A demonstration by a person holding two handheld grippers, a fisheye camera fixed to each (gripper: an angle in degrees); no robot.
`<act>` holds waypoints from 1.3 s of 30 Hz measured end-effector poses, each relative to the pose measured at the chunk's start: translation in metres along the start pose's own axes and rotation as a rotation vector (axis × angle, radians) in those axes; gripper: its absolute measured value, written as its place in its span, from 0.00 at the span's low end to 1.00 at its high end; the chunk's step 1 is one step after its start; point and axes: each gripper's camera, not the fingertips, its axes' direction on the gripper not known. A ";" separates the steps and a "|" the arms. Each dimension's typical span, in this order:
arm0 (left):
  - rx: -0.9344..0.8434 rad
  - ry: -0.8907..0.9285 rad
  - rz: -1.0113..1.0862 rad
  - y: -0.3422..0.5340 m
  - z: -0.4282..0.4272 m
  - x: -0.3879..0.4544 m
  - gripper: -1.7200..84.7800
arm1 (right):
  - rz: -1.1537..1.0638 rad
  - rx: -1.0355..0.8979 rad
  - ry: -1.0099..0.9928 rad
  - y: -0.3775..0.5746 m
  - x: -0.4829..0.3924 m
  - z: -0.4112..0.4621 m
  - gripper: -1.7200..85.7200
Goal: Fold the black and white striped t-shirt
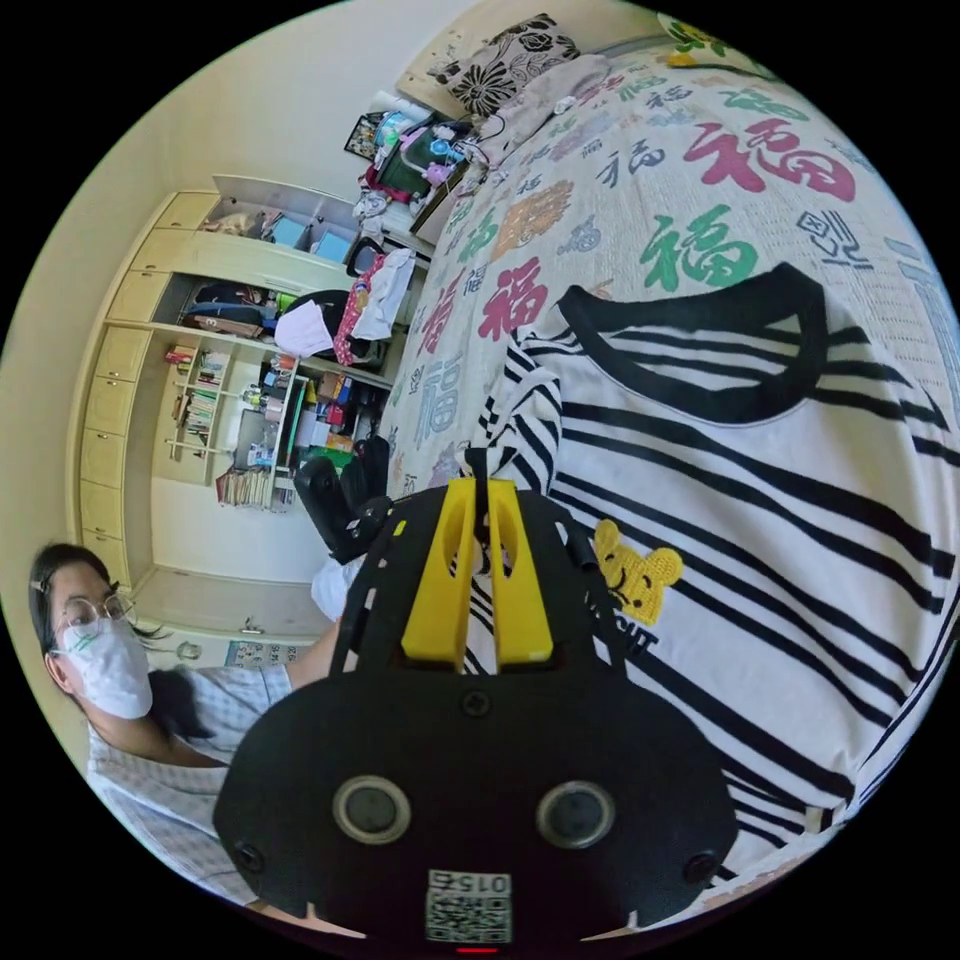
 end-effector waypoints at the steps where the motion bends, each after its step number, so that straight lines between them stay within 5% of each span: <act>1: 0.111 0.004 -0.042 0.009 -0.030 -0.007 0.03 | -0.004 0.027 -0.020 -0.005 -0.004 0.000 0.03; 5: 0.517 -0.010 -0.265 0.068 -0.144 -0.050 0.02 | -0.100 0.058 -0.031 -0.037 -0.046 0.023 0.03; 8: 0.631 -0.159 -0.448 0.116 -0.191 -0.074 0.01 | -0.255 -0.030 -0.002 -0.073 -0.108 0.086 0.03; 11: 0.623 -0.226 -0.639 0.153 -0.206 -0.097 0.02 | -0.366 -0.118 0.127 -0.092 -0.159 0.180 0.04; 15: 0.575 -0.263 -0.794 0.178 -0.205 -0.117 0.03 | -0.443 -0.370 0.594 -0.079 -0.172 0.320 0.07; 19: 0.515 -0.166 -0.784 0.177 -0.211 -0.124 0.07 | -0.592 -0.360 0.869 -0.058 -0.182 0.361 0.09; 24: 0.325 -0.134 -0.677 0.163 -0.233 -0.082 0.12 | -0.621 -0.291 0.857 -0.065 -0.175 0.335 0.09; 29: -0.069 -0.189 -0.615 0.156 -0.224 -0.022 0.15 | -0.605 -0.323 0.545 -0.029 -0.136 0.288 0.09; 33: -0.181 -0.221 -0.598 0.146 -0.228 0.001 0.12 | -0.627 -0.313 0.500 0.084 -0.057 0.218 0.08; 39: -0.317 -0.229 -0.550 0.115 -0.233 0.019 0.04 | -0.241 -0.190 0.592 0.305 0.100 0.094 0.07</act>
